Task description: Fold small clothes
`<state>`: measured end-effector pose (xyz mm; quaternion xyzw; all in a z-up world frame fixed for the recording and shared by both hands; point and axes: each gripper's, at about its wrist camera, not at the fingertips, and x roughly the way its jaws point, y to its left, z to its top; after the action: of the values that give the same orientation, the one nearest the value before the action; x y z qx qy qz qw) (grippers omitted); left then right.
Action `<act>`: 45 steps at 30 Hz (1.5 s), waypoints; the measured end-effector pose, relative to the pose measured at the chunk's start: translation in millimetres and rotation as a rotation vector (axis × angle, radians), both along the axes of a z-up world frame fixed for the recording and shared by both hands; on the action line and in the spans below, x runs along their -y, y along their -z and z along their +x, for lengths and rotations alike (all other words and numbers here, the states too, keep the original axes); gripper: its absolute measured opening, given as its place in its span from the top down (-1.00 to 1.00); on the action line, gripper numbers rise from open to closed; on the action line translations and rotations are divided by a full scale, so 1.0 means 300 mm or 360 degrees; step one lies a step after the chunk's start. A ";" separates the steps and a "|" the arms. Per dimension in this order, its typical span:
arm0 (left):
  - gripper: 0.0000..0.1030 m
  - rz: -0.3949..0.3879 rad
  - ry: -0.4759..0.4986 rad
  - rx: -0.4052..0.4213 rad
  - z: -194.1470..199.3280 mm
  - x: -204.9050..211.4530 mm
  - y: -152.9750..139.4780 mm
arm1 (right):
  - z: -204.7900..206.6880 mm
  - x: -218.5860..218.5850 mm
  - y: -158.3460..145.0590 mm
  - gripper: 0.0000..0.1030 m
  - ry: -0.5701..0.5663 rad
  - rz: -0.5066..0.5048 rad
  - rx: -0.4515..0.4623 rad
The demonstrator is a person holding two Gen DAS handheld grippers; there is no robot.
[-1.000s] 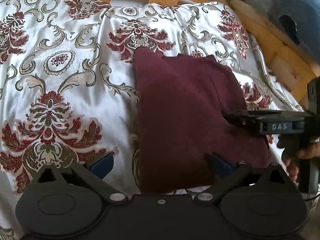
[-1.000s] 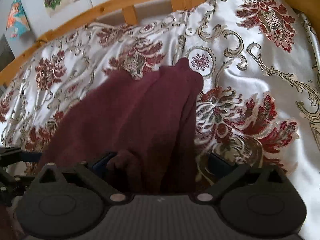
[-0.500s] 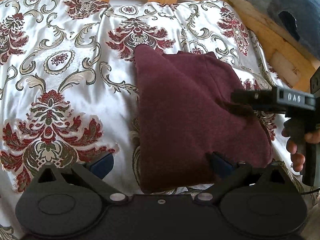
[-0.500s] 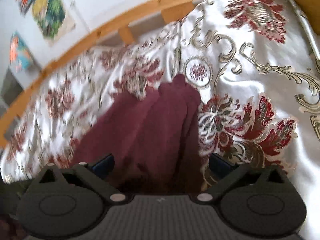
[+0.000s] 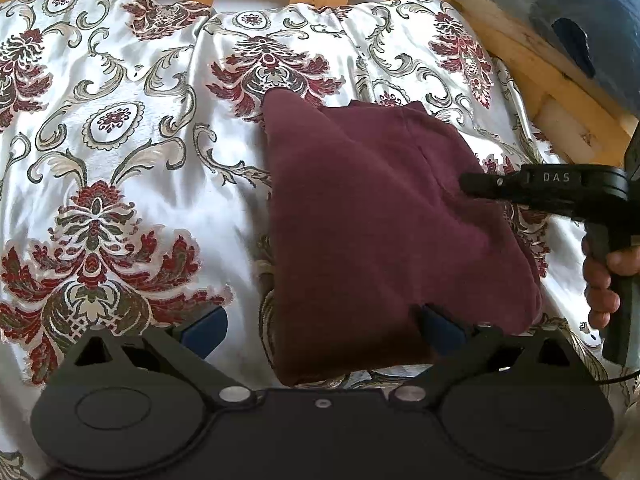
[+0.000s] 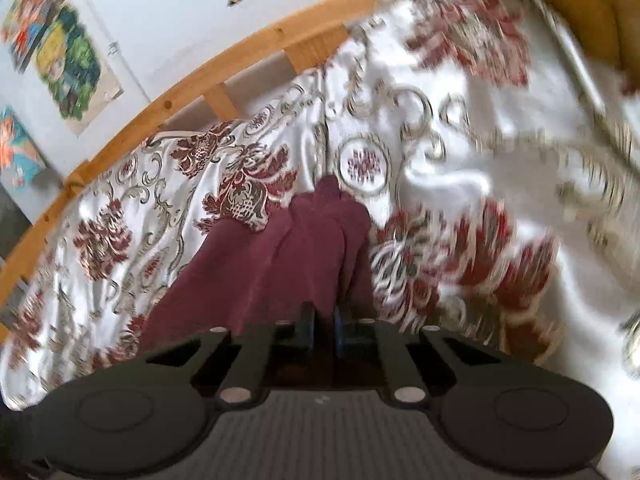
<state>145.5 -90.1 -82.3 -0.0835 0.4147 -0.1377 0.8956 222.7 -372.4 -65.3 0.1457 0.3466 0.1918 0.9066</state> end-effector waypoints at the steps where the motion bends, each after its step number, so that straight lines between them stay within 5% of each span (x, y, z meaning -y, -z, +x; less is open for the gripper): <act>1: -0.98 0.0004 0.0011 0.0013 -0.002 0.004 -0.001 | -0.005 -0.002 -0.013 0.86 0.0019 -0.0047 0.0047; 9: -0.98 -0.0021 0.0065 0.0029 -0.009 0.017 -0.001 | 0.015 0.008 0.013 0.73 0.0048 0.0007 0.0020; 13: -0.98 -0.0139 0.0031 0.0050 -0.007 -0.014 -0.015 | 0.025 0.043 0.027 -0.35 0.0069 0.0152 0.0001; 17: -0.98 -0.0235 -0.0043 0.0083 0.014 -0.037 -0.032 | 0.056 0.048 0.053 -0.63 0.0037 0.0315 -0.0026; 25: -0.98 -0.0173 -0.0142 -0.0081 0.069 -0.046 0.018 | 0.152 0.002 0.132 -0.61 0.0081 0.0353 -0.0003; 45: -0.99 -0.0181 -0.0181 -0.0076 0.058 -0.046 0.030 | 0.143 -0.031 0.144 -0.92 -0.0007 0.0306 0.0051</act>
<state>163.0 -76.5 -91.2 -0.1609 0.4221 -0.1080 0.8856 265.6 -363.1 -108.4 0.2282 0.3124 0.2284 0.8934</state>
